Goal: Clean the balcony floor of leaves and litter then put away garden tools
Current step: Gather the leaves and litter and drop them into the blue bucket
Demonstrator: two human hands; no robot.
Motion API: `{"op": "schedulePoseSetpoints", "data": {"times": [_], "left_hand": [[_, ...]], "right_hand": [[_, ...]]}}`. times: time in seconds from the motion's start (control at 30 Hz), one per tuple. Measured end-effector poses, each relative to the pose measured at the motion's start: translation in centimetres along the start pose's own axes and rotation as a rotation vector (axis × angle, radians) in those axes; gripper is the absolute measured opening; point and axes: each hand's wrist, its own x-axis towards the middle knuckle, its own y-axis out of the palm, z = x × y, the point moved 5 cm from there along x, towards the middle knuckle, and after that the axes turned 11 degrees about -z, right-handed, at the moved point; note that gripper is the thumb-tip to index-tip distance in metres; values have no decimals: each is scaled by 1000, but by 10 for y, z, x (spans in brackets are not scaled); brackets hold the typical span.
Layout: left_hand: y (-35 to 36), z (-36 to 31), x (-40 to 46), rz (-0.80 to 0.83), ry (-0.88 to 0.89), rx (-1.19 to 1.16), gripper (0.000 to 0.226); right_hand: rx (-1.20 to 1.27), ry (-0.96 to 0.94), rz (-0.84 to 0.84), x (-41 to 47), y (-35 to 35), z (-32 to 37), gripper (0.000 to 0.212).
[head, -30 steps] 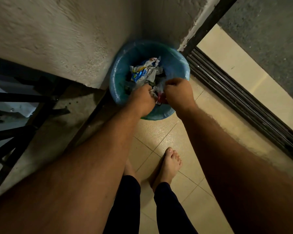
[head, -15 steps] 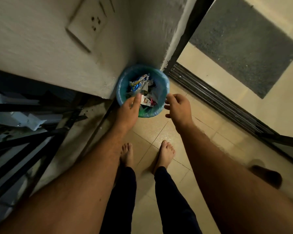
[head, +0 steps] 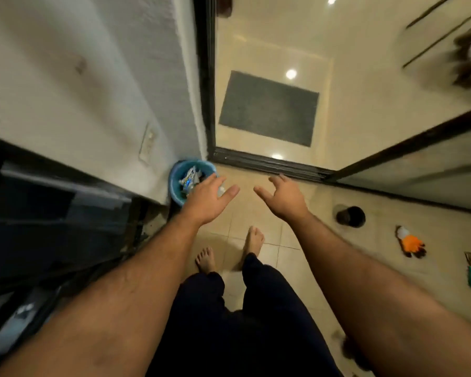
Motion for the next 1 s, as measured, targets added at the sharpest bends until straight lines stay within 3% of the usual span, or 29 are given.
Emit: {"op": "schedulePoseSetpoints", "data": {"times": [0.07,0.2,0.3,0.43,0.63,0.7,0.8,1.0], "left_hand": [[0,-24,-15,56,97,113,113],[25,-78,-44,205,314,315,93],[60,-125,-59,311,471,441,107],[115,-202,-87,423,676,515,106],[208,-306,-152,500,949,523,79],[232,-329,-170,523,992,517,80],[276,-368,-207,556,1045,510,107],[348,-424,-262,695,1114,515,94]], "right_hand": [[-30,49,-35,-32,-24,-25,78],[-31,221,-122,-97,-59,-92,83],[-1,430,-209,-152,-76,-157,86],[142,698,-307,-218,-90,-236,88],[288,911,-526,-310,-105,-335,65],[320,958,-590,-335,-109,-357,57],[380,1055,-689,-379,-117,-396,50],[584,1211,-848,-423,-126,-456,42]]}}
